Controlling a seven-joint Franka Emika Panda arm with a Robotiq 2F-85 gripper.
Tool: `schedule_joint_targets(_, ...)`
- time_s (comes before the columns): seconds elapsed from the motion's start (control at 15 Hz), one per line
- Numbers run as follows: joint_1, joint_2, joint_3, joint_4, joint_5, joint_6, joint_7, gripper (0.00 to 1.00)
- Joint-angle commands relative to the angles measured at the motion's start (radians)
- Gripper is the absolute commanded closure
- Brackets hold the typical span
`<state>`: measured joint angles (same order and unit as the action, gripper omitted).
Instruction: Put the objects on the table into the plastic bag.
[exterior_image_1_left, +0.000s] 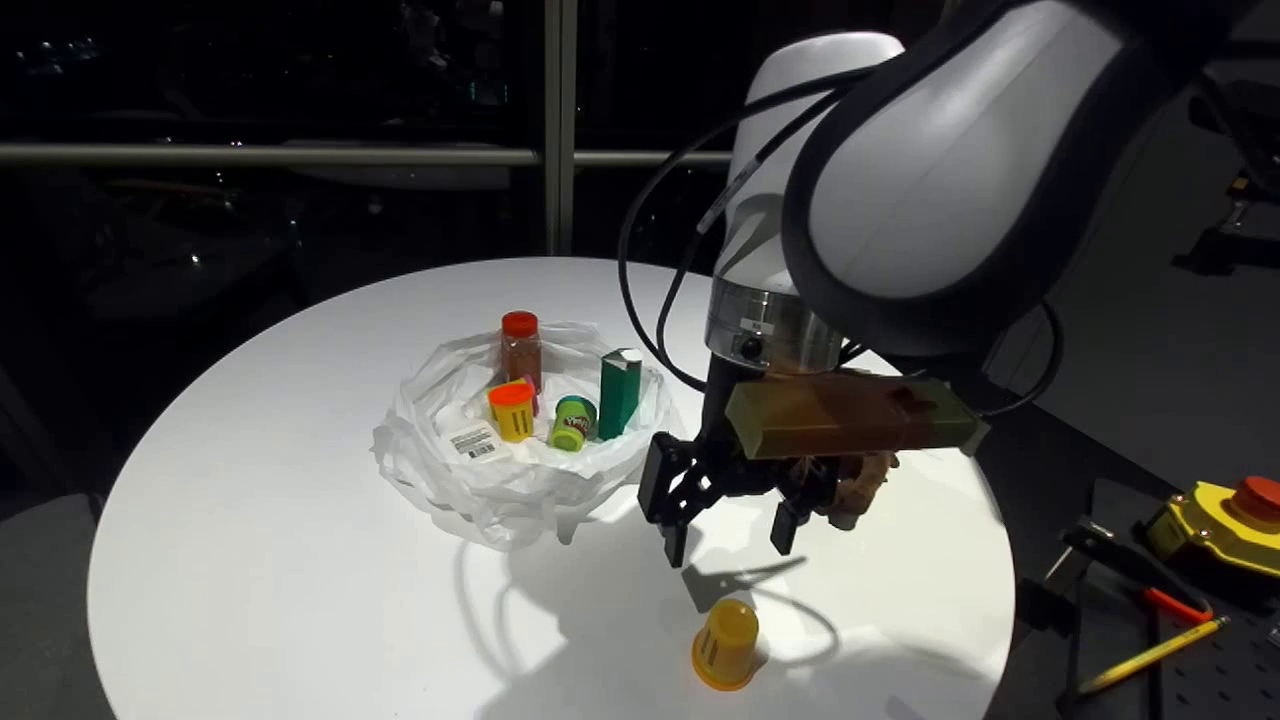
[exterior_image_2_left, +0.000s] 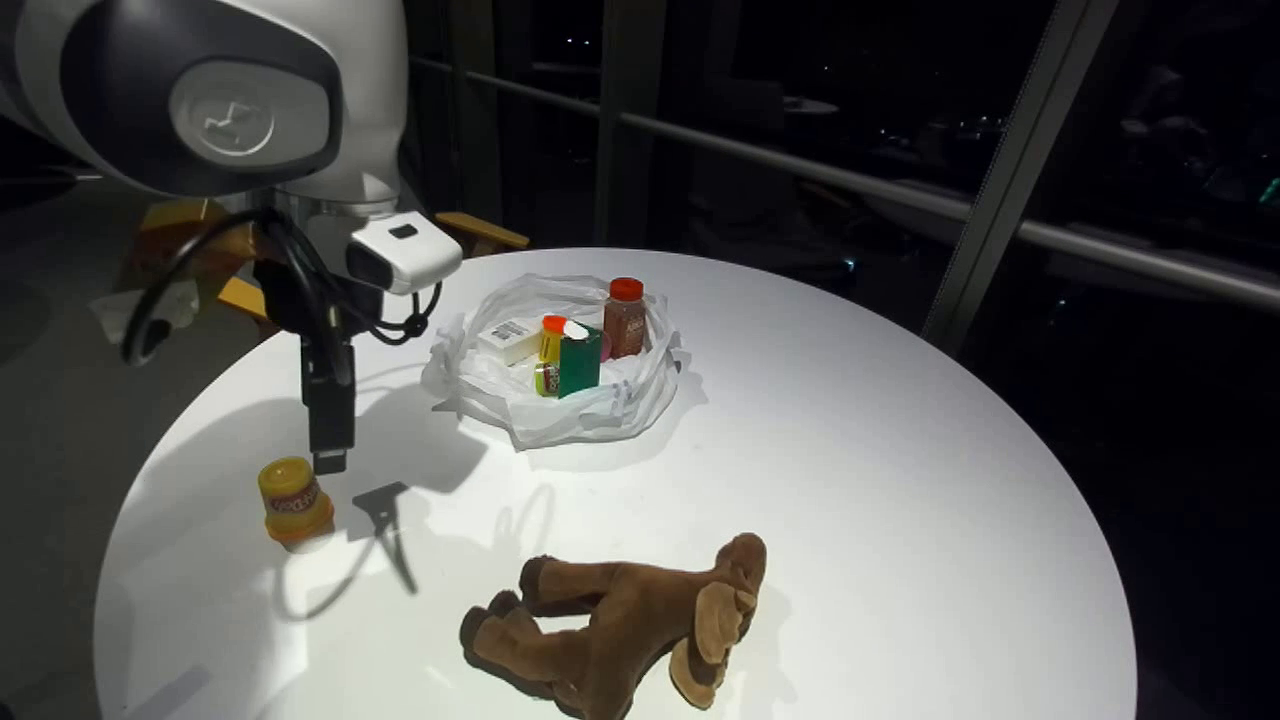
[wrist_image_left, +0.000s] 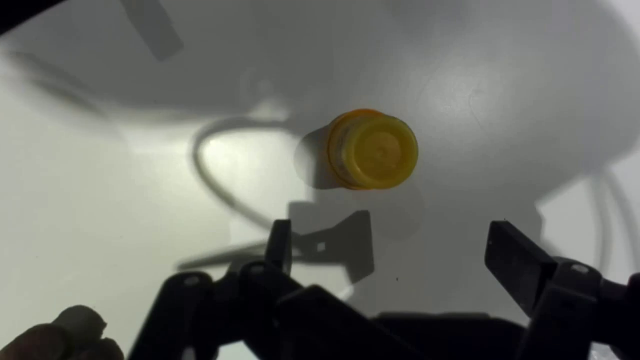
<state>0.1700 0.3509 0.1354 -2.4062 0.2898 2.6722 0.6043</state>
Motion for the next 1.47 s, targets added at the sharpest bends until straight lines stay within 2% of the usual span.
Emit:
schedule_joint_targets(0.0,-0.022,0.052,0.024,0.029,0.077,-0.011,-0.088,0.00)
schedule_joint_targets(0.2,0.005,0.082,0.015,0.024,0.077,-0.002,-0.088,0.00)
schedule_joint_targets(0.47,0.075,0.103,-0.005,0.013,0.034,0.029,-0.041,0.00)
schedule_joint_targets(0.73,0.187,0.135,-0.085,0.017,-0.085,0.089,0.034,0.00)
schedule_joint_targets(0.8,0.230,0.145,-0.127,0.017,-0.135,0.111,0.075,0.00)
schedule_joint_targets(1.0,0.295,0.164,-0.190,0.021,-0.216,0.139,0.143,0.00)
schedule_joint_targets(1.07,0.307,0.170,-0.202,0.024,-0.231,0.144,0.158,0.06)
schedule_joint_targets(1.13,0.312,0.169,-0.204,0.023,-0.238,0.147,0.164,0.26)
schedule_joint_targets(1.4,0.328,0.157,-0.208,0.018,-0.247,0.139,0.192,0.58)
